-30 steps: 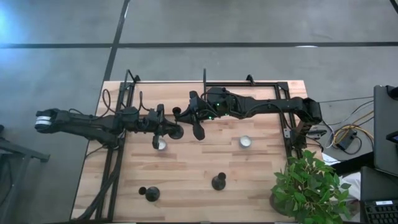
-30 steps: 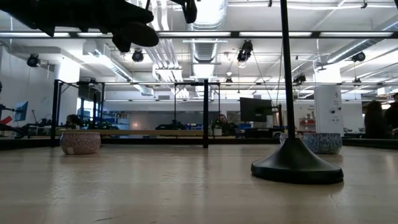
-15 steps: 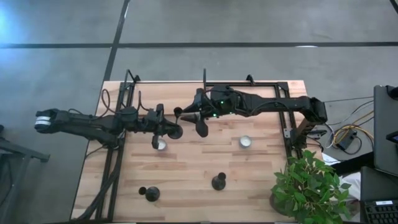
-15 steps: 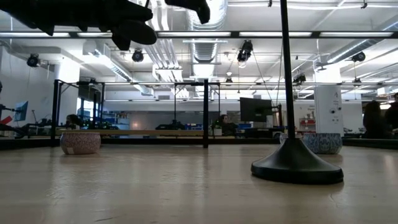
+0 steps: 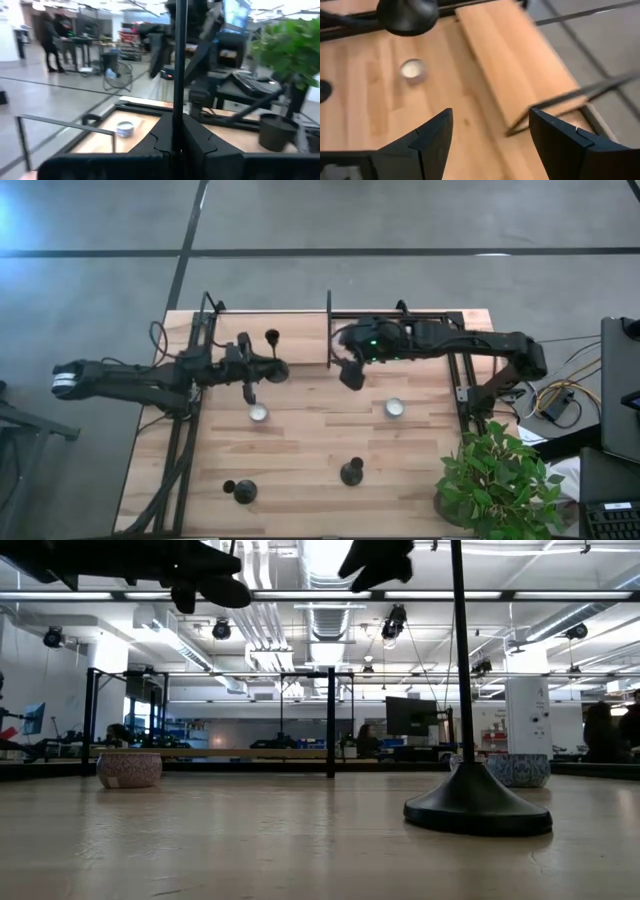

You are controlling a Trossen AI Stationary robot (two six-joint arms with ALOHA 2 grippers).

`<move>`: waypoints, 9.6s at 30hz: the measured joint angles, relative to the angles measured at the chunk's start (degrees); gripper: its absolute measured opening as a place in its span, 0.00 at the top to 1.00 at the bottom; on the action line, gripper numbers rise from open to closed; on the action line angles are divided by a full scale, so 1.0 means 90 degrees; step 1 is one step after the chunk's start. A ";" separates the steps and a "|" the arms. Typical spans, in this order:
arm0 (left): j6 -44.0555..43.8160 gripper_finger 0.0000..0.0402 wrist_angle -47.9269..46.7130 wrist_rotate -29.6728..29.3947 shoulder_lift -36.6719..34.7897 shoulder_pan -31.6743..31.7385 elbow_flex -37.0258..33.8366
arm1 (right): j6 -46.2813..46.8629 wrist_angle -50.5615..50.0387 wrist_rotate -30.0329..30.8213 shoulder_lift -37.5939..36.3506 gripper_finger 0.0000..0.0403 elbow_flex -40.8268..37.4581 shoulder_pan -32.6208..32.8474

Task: Pick & Place candle stick holders
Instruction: Put the top black candle holder on the shelf, then align the right black candle holder with the black candle holder on the shelf

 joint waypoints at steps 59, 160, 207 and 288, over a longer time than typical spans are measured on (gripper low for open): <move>-0.0376 0.95 0.4318 0.0263 0.5191 0.3198 0.0485 | 0.1400 0.3576 0.1619 -0.3453 0.50 -0.5531 0.0000; -0.1396 0.95 0.3946 -0.0932 0.7370 0.3160 0.1632 | 0.1339 0.3576 0.1929 -0.3450 0.50 -0.5709 -0.0027; 0.0091 0.95 0.2947 -0.1024 0.6976 0.3214 0.1857 | 0.1174 0.3578 0.1934 -0.3448 0.50 -0.5709 -0.0027; -0.0074 0.59 -0.1110 0.1360 0.0145 0.1996 0.0644 | 0.0591 0.4577 0.1241 -0.3501 0.50 -0.5407 -0.0034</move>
